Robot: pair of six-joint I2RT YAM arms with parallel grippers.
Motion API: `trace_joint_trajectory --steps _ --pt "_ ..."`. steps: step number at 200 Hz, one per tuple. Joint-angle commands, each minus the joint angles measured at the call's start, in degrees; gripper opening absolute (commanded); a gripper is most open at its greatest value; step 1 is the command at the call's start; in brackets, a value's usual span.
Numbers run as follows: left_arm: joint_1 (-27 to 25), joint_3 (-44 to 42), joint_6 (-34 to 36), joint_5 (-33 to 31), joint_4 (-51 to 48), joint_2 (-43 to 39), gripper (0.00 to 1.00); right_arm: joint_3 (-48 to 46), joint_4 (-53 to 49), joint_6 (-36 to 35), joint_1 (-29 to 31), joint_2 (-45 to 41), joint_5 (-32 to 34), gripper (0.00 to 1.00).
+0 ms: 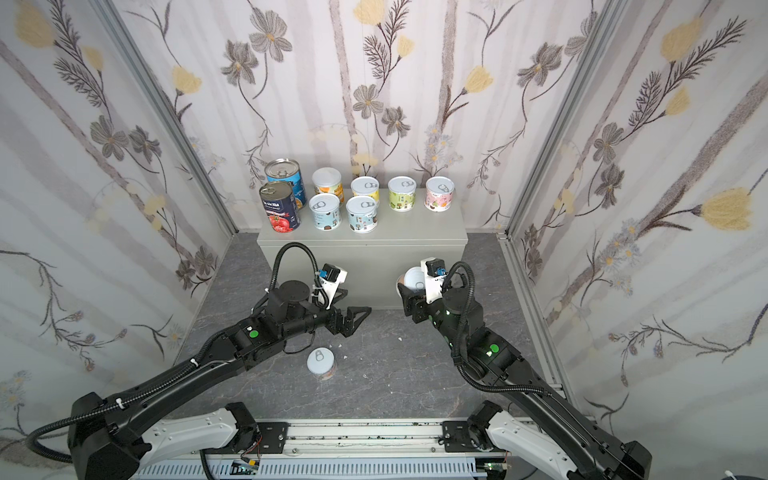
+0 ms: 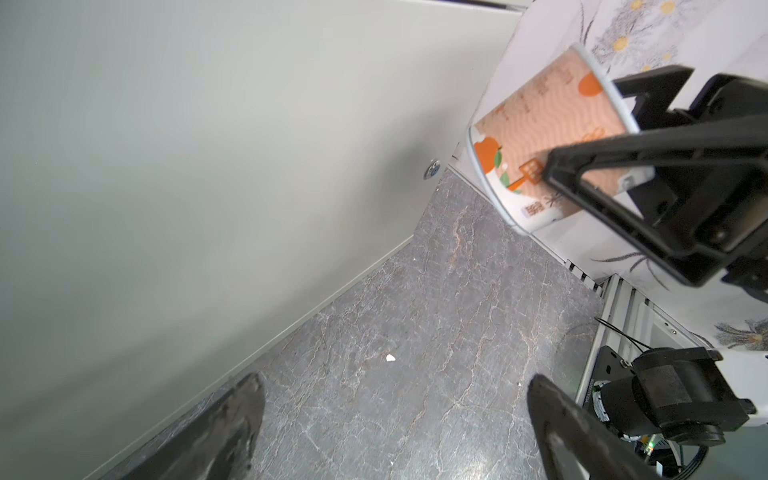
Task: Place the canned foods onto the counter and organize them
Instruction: 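Lift the orange-labelled can with the right gripper toward the cabinet top, then carry the can over the cabinet top and lower it beside the green can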
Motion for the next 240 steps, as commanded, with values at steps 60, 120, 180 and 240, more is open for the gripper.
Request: trace_joint_trajectory --steps 60,120,180,240 --pt "0.0 0.1 1.9 -3.7 5.4 -0.3 1.00 13.1 -3.7 -3.9 -4.4 6.3 -2.9 0.53" --pt "0.2 -4.5 0.5 -10.8 6.7 -5.8 1.00 23.7 -9.7 -4.5 -8.2 13.5 -5.4 0.54" --pt "0.2 -6.5 -0.5 -15.5 4.1 -10.4 1.00 32.1 -13.4 -4.3 -10.2 20.8 -7.1 0.55" --pt "0.7 -9.1 -2.4 -17.5 2.9 -13.8 1.00 41.3 -19.4 -2.2 -10.4 28.9 -5.7 0.55"
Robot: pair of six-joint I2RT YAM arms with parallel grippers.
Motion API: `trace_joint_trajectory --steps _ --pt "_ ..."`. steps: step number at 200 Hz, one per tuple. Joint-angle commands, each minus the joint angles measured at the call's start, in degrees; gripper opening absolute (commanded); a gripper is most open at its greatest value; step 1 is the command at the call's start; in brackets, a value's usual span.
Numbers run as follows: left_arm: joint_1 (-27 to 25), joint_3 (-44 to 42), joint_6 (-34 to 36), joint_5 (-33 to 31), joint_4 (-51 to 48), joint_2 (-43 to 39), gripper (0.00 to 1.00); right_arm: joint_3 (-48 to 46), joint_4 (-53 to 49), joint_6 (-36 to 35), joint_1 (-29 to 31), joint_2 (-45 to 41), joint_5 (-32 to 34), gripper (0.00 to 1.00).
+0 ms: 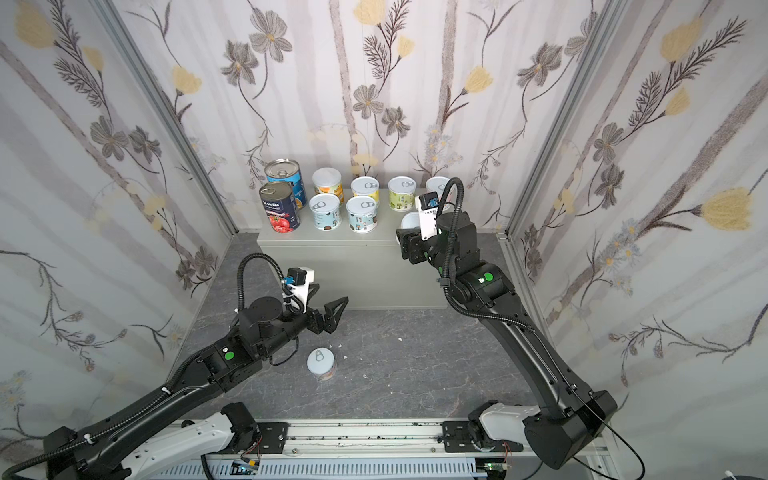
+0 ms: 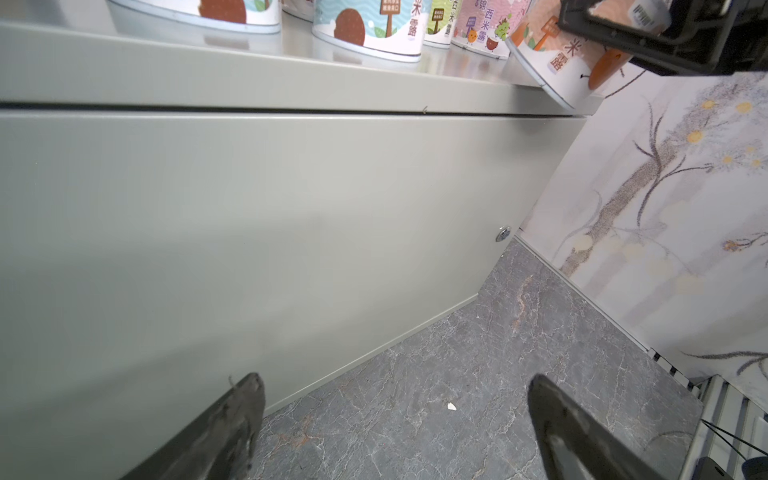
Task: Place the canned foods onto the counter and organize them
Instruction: 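Carry the can over the cabinet top and lower it beside the green can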
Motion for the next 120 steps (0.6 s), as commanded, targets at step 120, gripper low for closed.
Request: trace_joint_trajectory --steps 120 --pt "0.1 -1.3 -1.0 -2.7 -0.5 -0.1 1.00 22.5 -14.6 2.5 0.0 17.0 5.5 0.61"
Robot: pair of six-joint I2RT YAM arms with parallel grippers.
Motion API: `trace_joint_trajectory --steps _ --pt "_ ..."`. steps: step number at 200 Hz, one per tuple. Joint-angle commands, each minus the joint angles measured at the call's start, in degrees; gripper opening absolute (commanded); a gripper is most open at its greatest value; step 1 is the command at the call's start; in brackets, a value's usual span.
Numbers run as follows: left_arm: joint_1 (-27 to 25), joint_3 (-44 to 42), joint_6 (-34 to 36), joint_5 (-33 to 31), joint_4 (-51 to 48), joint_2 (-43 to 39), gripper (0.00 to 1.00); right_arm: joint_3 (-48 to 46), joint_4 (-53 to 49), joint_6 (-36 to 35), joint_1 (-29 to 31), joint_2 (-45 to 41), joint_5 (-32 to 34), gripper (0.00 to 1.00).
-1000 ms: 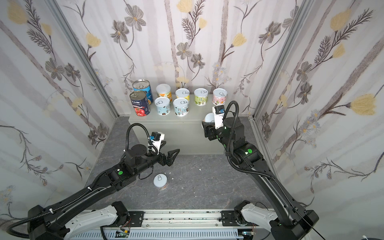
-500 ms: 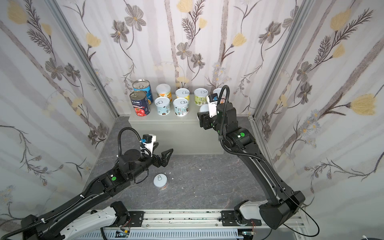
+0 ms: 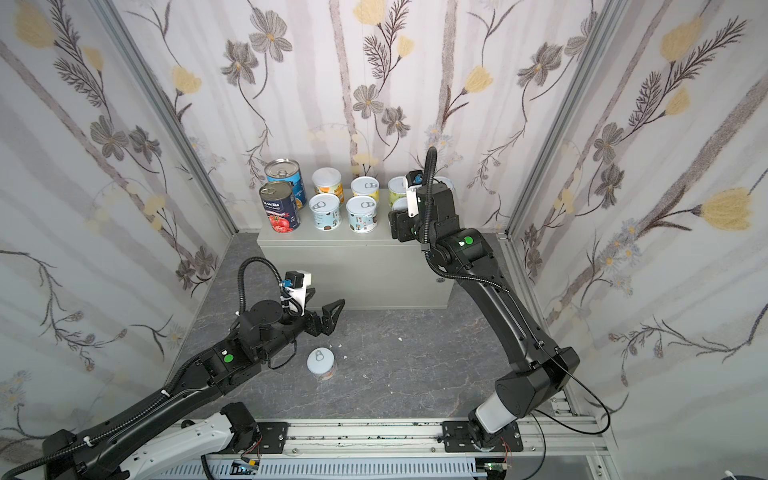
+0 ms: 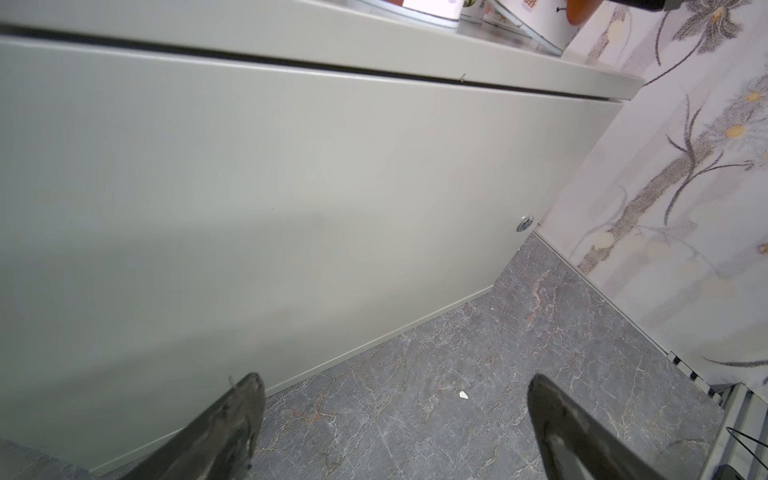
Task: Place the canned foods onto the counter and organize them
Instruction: 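Carry the can over the cabinet top and lower it beside the green can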
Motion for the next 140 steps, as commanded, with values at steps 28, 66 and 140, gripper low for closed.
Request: trace_joint_trajectory --steps 28,66,140 --pt "0.2 0.8 0.9 -0.3 0.8 1.4 1.00 3.6 -3.9 0.8 0.1 2.8 2.4 0.63" --pt "0.1 1.0 1.4 0.2 0.7 2.2 1.00 4.9 -4.5 0.4 0.1 3.9 2.0 0.66" --pt "0.1 2.0 2.1 -0.6 -1.3 2.8 1.00 5.4 -3.6 0.1 0.2 5.3 2.8 0.70"
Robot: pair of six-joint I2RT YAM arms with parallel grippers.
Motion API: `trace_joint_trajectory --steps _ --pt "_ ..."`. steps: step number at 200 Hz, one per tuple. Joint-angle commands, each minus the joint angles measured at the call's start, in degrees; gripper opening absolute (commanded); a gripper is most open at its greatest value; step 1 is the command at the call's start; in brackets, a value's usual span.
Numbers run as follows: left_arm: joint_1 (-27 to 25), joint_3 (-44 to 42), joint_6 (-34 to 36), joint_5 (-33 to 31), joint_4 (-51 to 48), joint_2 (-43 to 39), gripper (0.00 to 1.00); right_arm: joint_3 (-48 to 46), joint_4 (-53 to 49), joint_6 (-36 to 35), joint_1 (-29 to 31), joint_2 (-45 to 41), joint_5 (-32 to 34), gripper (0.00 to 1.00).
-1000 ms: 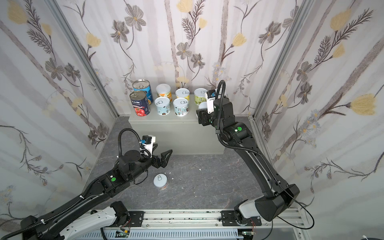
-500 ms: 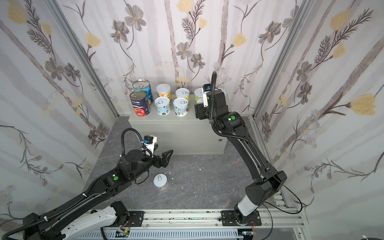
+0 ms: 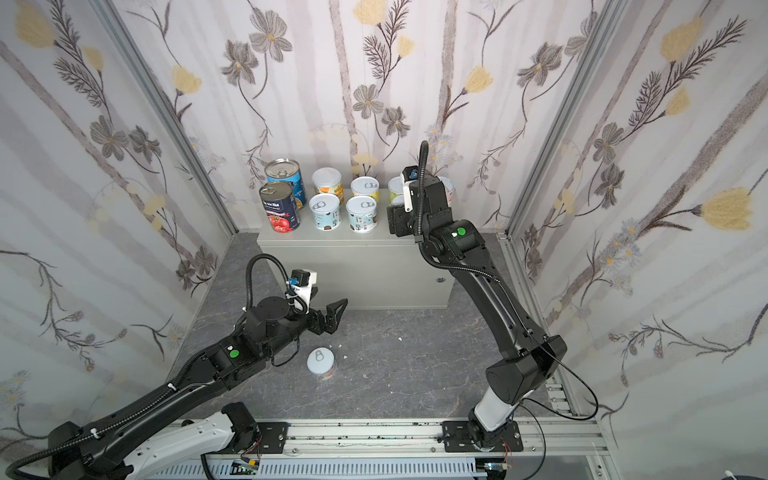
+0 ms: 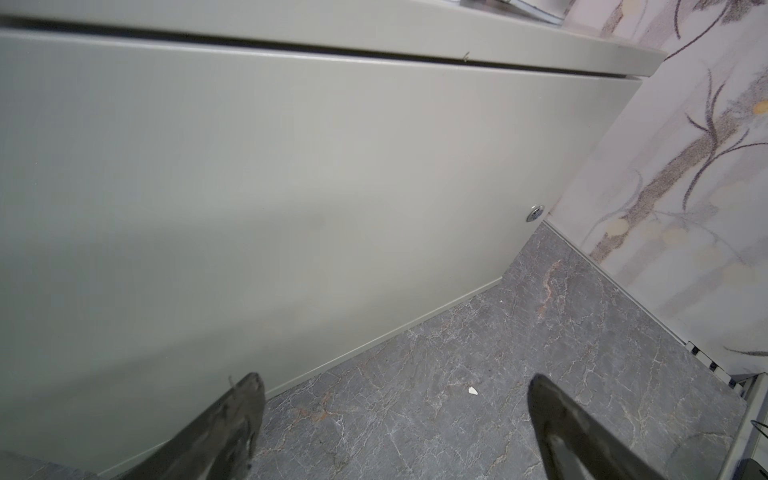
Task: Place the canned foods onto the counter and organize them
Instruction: 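Carry the can over the cabinet top and lower it beside the green can, then open the right gripper and release the orange-labelled can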
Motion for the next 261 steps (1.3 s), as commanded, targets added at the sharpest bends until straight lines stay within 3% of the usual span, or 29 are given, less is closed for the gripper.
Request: trace_joint_trajectory --steps 1,140,194,207,261 --pt "0.1 0.6 0.5 -0.6 -0.9 0.1 1.00 0.2 -1.0 0.2 0.1 0.8 0.5 0.70" --pt "0.1 -0.6 0.0 -2.5 -1.6 -1.7 1.00 0.3 1.2 0.0 0.1 2.1 -2.3 0.74" --pt "0.1 -0.6 0.1 -1.7 -1.4 -1.2 1.00 0.1 3.3 -0.4 0.1 -0.3 -4.1 0.88" --pt "0.1 -0.2 -0.1 -1.7 -1.9 -0.8 1.00 -0.8 4.3 -0.8 0.1 -1.9 -4.6 1.00" --pt "0.3 1.1 -7.1 -7.9 -8.7 0.1 1.00 -14.0 14.0 -0.7 -0.6 -11.5 -5.3 1.00"
